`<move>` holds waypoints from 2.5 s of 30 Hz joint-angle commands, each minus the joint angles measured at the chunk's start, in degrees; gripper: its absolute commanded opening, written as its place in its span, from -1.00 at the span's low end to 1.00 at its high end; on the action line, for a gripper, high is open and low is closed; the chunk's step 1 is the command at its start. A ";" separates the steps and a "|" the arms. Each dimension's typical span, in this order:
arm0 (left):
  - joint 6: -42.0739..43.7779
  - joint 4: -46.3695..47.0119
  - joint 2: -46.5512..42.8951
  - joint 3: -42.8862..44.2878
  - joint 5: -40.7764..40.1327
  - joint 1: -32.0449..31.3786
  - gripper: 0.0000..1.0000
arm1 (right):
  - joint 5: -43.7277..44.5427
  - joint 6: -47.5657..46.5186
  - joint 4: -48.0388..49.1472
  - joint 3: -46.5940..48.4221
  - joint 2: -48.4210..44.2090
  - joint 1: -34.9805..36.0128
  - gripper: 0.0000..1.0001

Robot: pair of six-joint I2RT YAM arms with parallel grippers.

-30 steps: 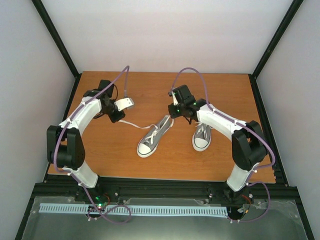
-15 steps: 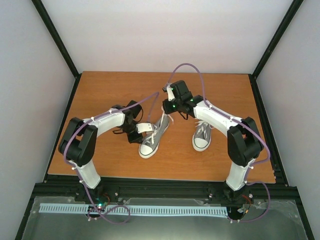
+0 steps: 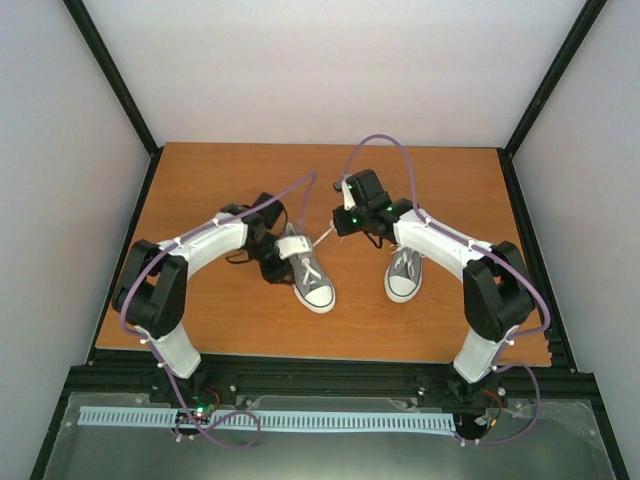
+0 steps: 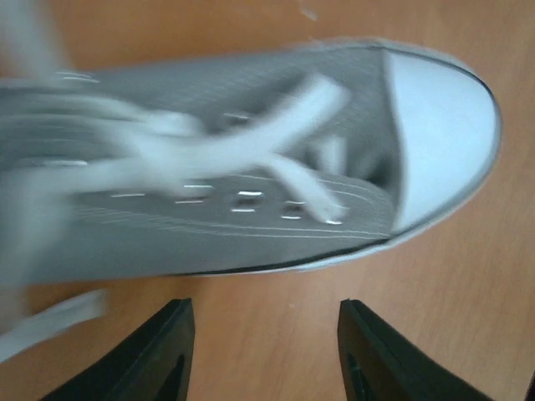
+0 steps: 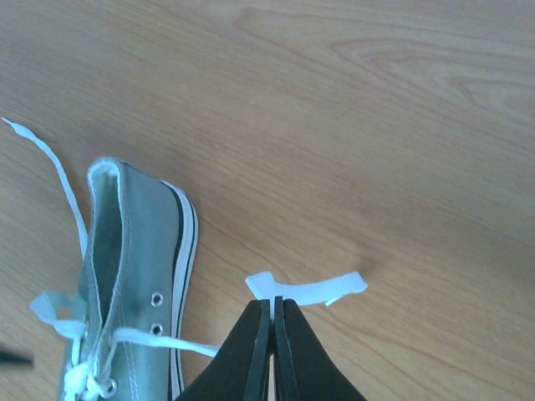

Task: Tie the shoes
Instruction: Cross the shoelace with the shoelace.

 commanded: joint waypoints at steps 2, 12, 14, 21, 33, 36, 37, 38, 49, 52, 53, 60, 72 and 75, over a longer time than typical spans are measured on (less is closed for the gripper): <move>-6.38 0.65 -3.91 10.54 -1.68 10.46 0.26 | 2.82 1.93 -0.38 -5.16 -3.87 -0.16 -0.94; -46.30 10.00 -4.19 34.94 -16.95 30.97 1.00 | 14.89 1.31 -4.88 -12.05 -4.42 0.67 0.17; -51.40 8.91 -2.29 38.68 -15.46 34.15 0.98 | 18.61 -0.78 -3.52 -12.20 -7.33 0.69 0.41; -57.08 8.31 -7.07 23.67 -17.85 34.14 0.88 | 23.46 0.76 14.04 -16.79 -21.63 -4.46 1.00; -62.92 0.24 4.06 13.15 -21.62 25.42 0.99 | 8.24 6.00 -2.95 -2.28 0.89 -5.36 0.39; -65.18 -1.83 8.99 14.83 -22.10 24.60 0.93 | 11.15 6.25 -4.94 1.05 5.63 -4.36 0.38; -65.59 -2.17 10.29 15.32 -21.98 24.14 0.91 | 11.80 5.99 -6.32 2.86 7.90 -4.01 0.37; -66.01 -2.54 11.29 15.81 -22.08 23.46 0.91 | 12.69 5.84 -8.07 4.62 10.18 -3.59 0.36; -68.36 -3.81 18.08 15.91 -24.56 18.56 0.86 | 9.77 6.74 -9.59 7.35 20.74 -2.29 0.36; -68.34 -4.79 20.77 16.52 -24.99 18.56 0.78 | 10.51 6.07 -9.84 7.33 22.25 -2.45 0.30; -68.33 -4.90 21.23 16.45 -25.75 18.61 0.73 | 11.66 5.85 -10.43 7.21 22.40 -2.47 0.24; -68.57 -3.63 21.15 13.81 -25.56 21.03 0.47 | 15.64 4.75 -11.38 5.01 19.18 -2.69 0.14; -69.66 -4.19 13.73 20.01 -22.95 22.54 0.95 | 11.66 5.71 -9.55 7.47 15.93 -2.73 0.23; -70.91 -5.83 17.69 20.81 -23.39 22.59 0.99 | 12.57 6.29 -8.99 7.66 15.91 -2.73 0.37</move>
